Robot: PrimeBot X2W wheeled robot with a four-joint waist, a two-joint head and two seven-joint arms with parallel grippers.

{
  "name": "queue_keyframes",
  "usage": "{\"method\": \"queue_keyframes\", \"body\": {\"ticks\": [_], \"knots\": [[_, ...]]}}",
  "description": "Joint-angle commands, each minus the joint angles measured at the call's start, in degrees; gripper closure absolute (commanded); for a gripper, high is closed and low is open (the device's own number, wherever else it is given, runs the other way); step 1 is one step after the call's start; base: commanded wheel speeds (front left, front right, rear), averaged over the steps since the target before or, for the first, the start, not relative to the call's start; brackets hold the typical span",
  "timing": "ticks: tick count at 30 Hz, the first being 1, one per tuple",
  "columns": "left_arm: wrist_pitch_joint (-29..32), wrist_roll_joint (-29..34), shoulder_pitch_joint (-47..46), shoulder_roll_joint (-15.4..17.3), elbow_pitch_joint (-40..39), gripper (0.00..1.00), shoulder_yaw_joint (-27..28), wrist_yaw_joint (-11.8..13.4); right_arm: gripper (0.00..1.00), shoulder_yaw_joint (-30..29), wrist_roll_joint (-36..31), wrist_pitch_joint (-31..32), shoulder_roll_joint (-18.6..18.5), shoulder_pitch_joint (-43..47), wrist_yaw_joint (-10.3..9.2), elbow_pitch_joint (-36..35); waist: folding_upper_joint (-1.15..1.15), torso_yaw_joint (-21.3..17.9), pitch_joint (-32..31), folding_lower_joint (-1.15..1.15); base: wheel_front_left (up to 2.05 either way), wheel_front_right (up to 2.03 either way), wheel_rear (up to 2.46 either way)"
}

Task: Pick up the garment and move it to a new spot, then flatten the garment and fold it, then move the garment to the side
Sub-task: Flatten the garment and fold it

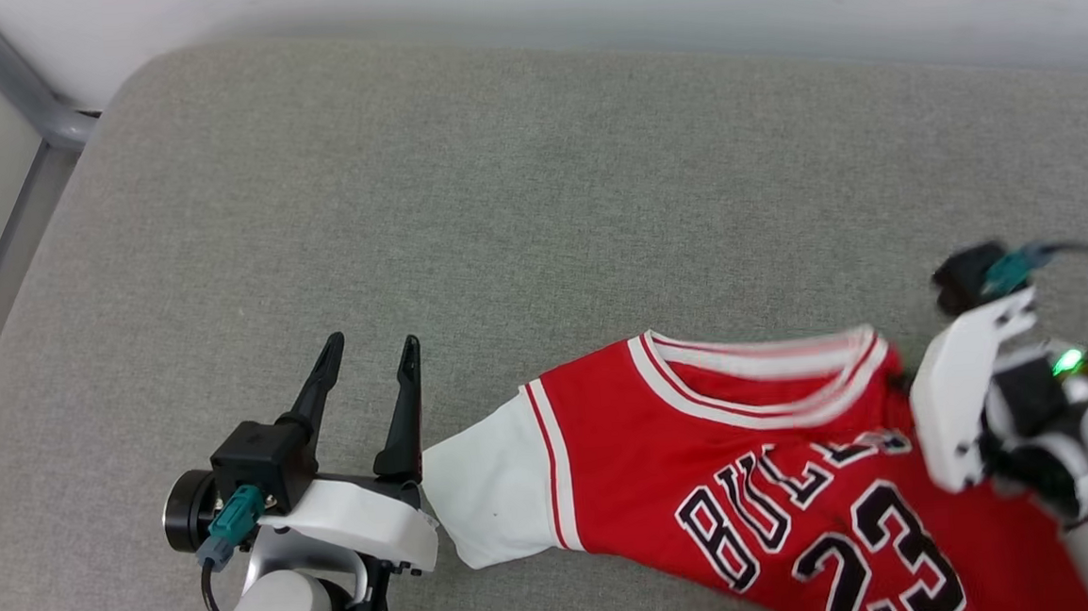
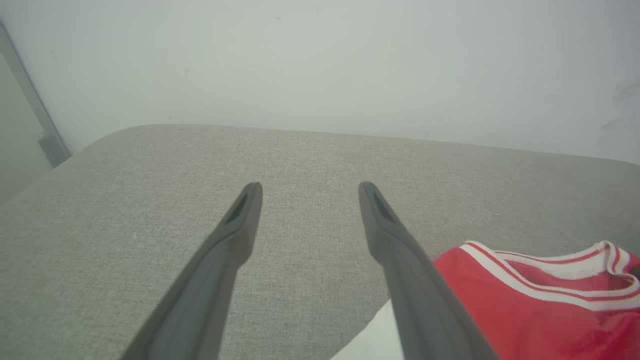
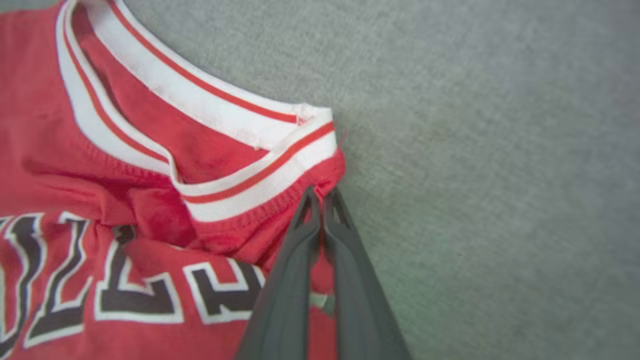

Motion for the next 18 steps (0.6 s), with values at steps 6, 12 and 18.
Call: {"method": "queue_keyframes", "body": {"ticks": [6,12,18], "knots": [[-0.4,0.6,-0.2,-0.6,0.1,0.0,0.1,-0.4,1.0,-4.2,-4.6,-5.0,-2.4,-6.6,-0.07,-4.2,0.0,-0.5,-0.6,-0.01,0.0,0.0,0.0],[-0.4,1.1,-1.4,-1.2,0.0,0.0,-0.1,-1.0,1.0,-5.5,-7.8,-5.2,-2.9,-12.4,-0.07,-4.3,0.0,-0.2,1.5,-0.01,0.0,0.0,0.0],[-0.4,1.6,-2.6,-2.1,0.1,0.0,0.4,-2.0,1.0,-3.6,-9.5,-6.9,-2.0,-17.0,-0.07,0.1,0.0,0.4,4.9,-0.01,0.0,0.0,0.0]]}}
